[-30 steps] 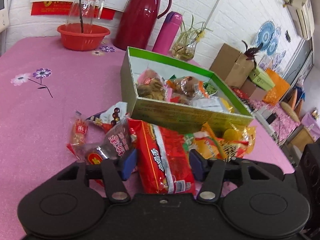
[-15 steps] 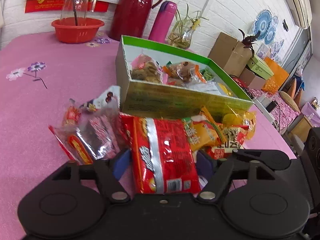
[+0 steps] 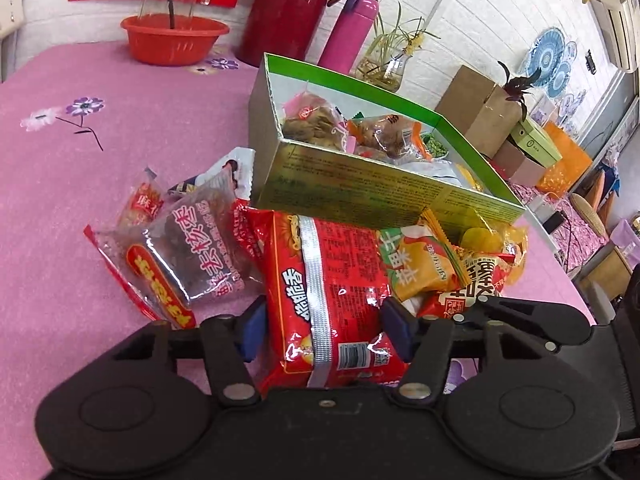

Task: Organize snacks
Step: 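Grasp the red chip bag with the right gripper while the left gripper grasps the long red bag, then carry both red bags into the green box and open both grippers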

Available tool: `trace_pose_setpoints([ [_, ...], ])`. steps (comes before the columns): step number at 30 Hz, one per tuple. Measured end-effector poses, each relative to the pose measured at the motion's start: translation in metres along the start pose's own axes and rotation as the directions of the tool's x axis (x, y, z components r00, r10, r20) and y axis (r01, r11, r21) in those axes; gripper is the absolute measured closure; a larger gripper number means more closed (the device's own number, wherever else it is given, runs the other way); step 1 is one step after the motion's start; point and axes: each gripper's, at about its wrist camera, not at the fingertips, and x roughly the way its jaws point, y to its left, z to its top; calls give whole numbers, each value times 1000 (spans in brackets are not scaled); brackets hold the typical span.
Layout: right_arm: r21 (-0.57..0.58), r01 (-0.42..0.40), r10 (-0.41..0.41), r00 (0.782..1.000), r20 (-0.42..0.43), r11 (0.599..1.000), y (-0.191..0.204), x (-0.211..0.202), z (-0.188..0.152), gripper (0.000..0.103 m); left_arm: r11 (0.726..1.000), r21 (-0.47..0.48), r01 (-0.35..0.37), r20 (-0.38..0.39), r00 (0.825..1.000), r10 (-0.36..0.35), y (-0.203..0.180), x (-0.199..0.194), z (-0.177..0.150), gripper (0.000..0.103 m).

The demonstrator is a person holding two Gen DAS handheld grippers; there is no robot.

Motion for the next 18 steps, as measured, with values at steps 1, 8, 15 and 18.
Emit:
trace_pose_setpoints([
  [1,2,8,-8,1000,2,1000,-1,-1,0,42,1000,0,-10,5,1000,10,-2,-1,-1,62],
  [8,27,6,-6,1000,17,1000,-1,-15,-2,54,999,34,-40,69,997,38,-20,-20,-3,72],
  [15,31,37,-40,992,121,999,-8,-44,11,55,996,81,24,163,986,-37,-47,-37,17,85],
  [18,34,62,-67,983,173,997,-18,-51,22,56,992,112,52,193,978,-73,-61,-36,35,89],
])
